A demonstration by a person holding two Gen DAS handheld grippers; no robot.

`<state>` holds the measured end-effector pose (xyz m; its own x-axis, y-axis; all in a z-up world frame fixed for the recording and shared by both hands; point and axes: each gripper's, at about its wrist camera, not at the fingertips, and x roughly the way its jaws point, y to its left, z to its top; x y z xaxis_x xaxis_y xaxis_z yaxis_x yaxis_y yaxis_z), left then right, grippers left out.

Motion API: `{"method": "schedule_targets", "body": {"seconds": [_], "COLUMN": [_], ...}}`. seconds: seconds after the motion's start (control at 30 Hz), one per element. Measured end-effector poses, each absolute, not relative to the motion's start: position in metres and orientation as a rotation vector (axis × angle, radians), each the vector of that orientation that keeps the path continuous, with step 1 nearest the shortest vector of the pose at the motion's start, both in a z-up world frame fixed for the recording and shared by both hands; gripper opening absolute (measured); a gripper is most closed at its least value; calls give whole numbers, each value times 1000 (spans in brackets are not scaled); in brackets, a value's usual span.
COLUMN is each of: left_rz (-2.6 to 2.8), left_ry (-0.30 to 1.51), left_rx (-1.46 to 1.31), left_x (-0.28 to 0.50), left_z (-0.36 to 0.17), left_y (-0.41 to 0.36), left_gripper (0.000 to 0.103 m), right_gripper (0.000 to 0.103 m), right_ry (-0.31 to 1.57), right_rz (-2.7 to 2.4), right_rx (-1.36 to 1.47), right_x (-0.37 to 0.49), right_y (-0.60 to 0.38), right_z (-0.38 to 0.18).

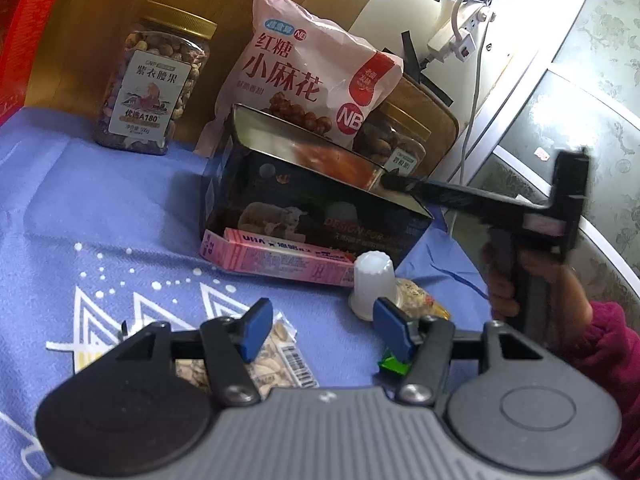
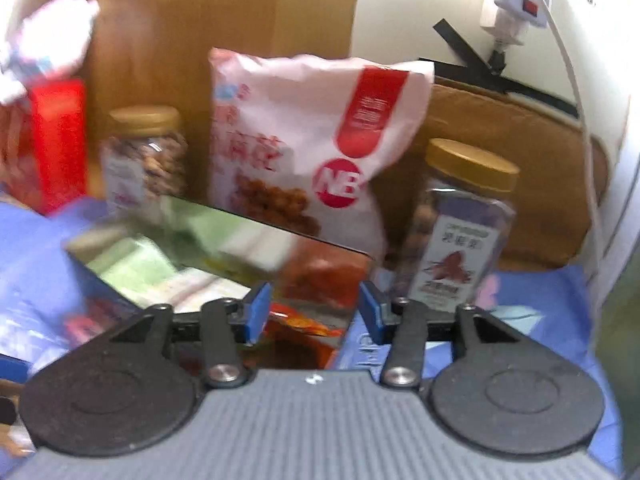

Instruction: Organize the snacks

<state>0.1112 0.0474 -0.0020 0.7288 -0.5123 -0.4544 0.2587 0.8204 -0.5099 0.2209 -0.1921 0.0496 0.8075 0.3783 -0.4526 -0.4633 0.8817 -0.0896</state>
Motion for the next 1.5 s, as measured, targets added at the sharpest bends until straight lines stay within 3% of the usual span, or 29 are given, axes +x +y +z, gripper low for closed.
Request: {"method": "schedule_targets", "body": {"seconds": [0.3,0.53,0.67,0.77,0.83,0.9,0.93,0.97,1.2,1.23,1.3,1.5], "left_rz": [-419,-429,-441,-443,-444,-442,-441,-441,-491,-504,-514,-547], "left_ry": [633,622,621,619,617,616,615,615,605,603,587,588], "left_rx": [-441,-457,-485,-484,-483,-485,-487,-489,-506,-506,-490,-438], "left_x": [113,112,113,113,112,112,112,112,110,109,105,97], "left_z": [-5,-4,-4,-3,-3,-3,-3,-3,-1,0,2,6], "left_y": [50,51,54,54,54,55,55,56,56,55,53,42], "left_gripper": [57,57,57,57,57,57,57,57,58,69,77,77], "right_gripper": [49,50,53,70,70,65,57,41,40,40,40,40], "right_ry": [463,438,480,510,509,500,497,503,491,479,453,374], "right_rz": [623,635,705,708,699,685,676,667,706,722,751,748], "right_rx": [118,201,82,-80,-171,-249,-284,-312,-328,-355,-404,-504], "right_x": [211,186,161,151,150,152,154,156,136,127,112,83], "right_y": [-224,-248,-236,-214,-199,-186,-180,-175,-169,-164,-155,-136], "right_z": [72,64,45,23,12,4,0,-4,-3,-3,-4,-11]}}
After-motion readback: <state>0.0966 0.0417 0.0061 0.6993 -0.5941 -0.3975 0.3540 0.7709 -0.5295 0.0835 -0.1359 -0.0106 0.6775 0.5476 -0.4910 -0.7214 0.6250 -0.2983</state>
